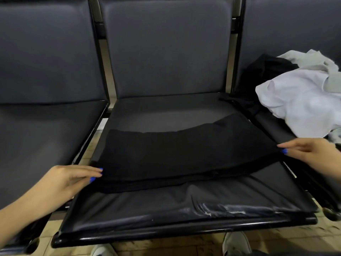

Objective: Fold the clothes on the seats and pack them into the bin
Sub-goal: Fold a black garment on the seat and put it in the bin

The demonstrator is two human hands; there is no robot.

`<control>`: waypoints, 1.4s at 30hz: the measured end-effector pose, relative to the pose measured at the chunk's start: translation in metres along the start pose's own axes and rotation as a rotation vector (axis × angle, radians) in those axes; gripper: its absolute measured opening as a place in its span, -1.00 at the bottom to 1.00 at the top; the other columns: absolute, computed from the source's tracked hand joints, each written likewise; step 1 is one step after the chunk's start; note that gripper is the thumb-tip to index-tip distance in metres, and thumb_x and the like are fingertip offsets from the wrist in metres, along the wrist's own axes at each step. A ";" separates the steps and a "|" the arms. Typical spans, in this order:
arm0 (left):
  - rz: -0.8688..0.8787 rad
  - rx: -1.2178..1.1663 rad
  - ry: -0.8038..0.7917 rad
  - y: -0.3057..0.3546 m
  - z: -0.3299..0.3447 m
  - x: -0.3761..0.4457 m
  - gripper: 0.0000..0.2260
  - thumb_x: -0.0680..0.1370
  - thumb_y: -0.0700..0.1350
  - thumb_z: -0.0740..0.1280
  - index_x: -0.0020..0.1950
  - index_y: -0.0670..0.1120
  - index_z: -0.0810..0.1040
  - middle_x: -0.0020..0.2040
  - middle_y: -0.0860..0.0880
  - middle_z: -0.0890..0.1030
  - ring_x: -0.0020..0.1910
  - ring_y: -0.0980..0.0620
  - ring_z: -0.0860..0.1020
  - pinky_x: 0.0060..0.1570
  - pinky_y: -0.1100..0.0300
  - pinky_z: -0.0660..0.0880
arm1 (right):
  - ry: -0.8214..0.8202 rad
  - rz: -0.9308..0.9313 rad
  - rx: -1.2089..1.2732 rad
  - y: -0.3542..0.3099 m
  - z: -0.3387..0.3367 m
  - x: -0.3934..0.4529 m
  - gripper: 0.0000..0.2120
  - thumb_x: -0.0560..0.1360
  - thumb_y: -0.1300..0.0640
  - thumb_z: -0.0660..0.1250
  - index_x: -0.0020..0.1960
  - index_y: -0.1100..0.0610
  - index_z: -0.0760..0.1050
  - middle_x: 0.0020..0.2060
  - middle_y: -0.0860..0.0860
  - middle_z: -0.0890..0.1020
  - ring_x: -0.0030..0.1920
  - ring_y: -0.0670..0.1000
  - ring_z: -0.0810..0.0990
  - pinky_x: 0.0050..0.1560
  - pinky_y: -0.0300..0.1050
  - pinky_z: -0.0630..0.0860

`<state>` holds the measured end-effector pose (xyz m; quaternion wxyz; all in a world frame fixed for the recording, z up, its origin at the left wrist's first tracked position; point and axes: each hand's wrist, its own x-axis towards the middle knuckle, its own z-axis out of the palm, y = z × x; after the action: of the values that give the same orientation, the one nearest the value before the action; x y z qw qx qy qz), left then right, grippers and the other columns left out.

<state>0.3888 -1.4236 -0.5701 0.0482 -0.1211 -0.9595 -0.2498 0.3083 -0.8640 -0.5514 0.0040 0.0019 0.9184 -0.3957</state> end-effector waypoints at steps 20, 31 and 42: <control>-0.247 -0.612 0.044 0.001 0.001 0.002 -0.40 -0.04 0.37 0.56 -0.14 0.06 0.71 -0.13 -0.03 0.71 -0.10 0.05 0.68 -0.06 0.30 0.58 | 0.053 0.159 0.040 -0.008 0.002 0.002 -0.81 0.51 0.29 0.34 -0.20 0.07 0.61 -0.33 0.01 0.67 -0.39 -0.12 0.61 -0.43 -0.32 0.50; -0.533 0.274 -0.128 0.033 0.011 0.024 -0.66 0.41 0.19 0.42 -0.16 -0.03 0.40 -0.18 0.01 0.45 -0.17 0.04 0.45 -0.22 0.18 0.37 | 0.013 0.320 -0.025 -0.038 0.032 0.015 -0.84 0.46 0.13 0.44 -0.24 0.14 0.50 -0.28 0.11 0.53 -0.24 0.07 0.46 -0.27 -0.09 0.41; -0.867 -1.132 0.164 0.055 -0.008 0.026 -0.77 0.53 -0.36 0.18 -0.27 -0.24 0.55 -0.36 -0.16 0.65 -0.40 -0.02 0.65 -0.51 0.16 0.57 | 0.166 0.311 0.293 -0.034 0.026 0.025 -0.84 0.55 0.16 0.29 -0.20 0.18 0.44 -0.47 0.06 0.31 -0.66 -0.11 0.29 -0.68 -0.32 0.24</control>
<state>0.3782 -1.3762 -0.5333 -0.0536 0.2838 -0.6378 -0.7141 0.2831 -0.9058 -0.5448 -0.0109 0.1763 0.8370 -0.5179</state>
